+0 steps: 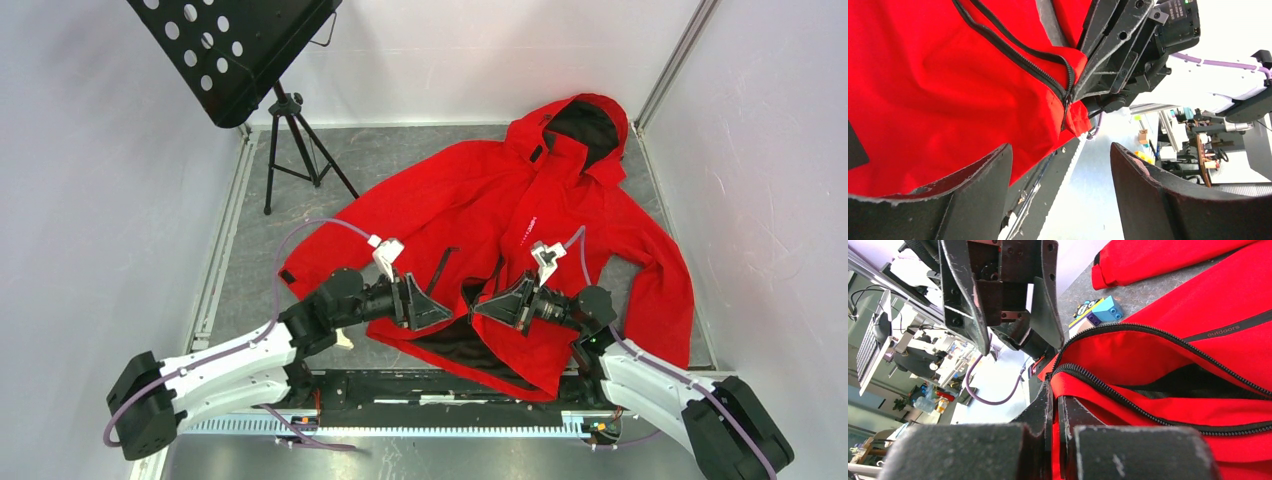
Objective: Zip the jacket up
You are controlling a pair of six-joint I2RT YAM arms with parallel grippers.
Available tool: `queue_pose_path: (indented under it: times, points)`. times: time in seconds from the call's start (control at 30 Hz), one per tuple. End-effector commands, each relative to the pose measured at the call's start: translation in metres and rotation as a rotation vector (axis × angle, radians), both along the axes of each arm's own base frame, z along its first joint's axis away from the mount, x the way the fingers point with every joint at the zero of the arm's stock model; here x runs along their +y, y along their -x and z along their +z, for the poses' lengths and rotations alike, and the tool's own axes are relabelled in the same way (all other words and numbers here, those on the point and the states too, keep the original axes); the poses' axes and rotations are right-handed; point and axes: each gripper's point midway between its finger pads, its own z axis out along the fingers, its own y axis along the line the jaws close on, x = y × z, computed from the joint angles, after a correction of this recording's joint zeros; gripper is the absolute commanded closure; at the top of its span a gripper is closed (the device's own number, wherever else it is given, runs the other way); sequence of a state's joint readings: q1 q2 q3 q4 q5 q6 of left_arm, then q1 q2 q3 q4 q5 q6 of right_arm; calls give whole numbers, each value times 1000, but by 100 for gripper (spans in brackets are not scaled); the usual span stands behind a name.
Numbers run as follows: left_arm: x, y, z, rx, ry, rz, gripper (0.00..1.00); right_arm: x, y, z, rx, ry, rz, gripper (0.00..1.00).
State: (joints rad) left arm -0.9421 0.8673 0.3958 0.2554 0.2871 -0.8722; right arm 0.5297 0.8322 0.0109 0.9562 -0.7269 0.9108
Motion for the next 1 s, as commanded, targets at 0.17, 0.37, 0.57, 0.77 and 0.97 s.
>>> queue_pose_path:
  times: [0.17, 0.37, 0.57, 0.77, 0.97]
  points:
    - [-4, 9, -4, 72, 0, -30, 17, -21, 35, -81, 155, 108, 0, 100]
    - [-27, -1, 3, 65, 39, -63, 21, -20, 35, -80, 152, 104, 7, 100]
    - [-38, -5, 4, 76, 98, -76, 25, -19, 34, -78, 143, 109, 11, 100]
    - [-39, -9, 14, 45, 128, -66, 28, -19, 35, -79, 144, 112, 17, 100]
    - [-46, -9, 13, 49, 122, -100, 41, -20, 35, -79, 145, 110, 16, 100]
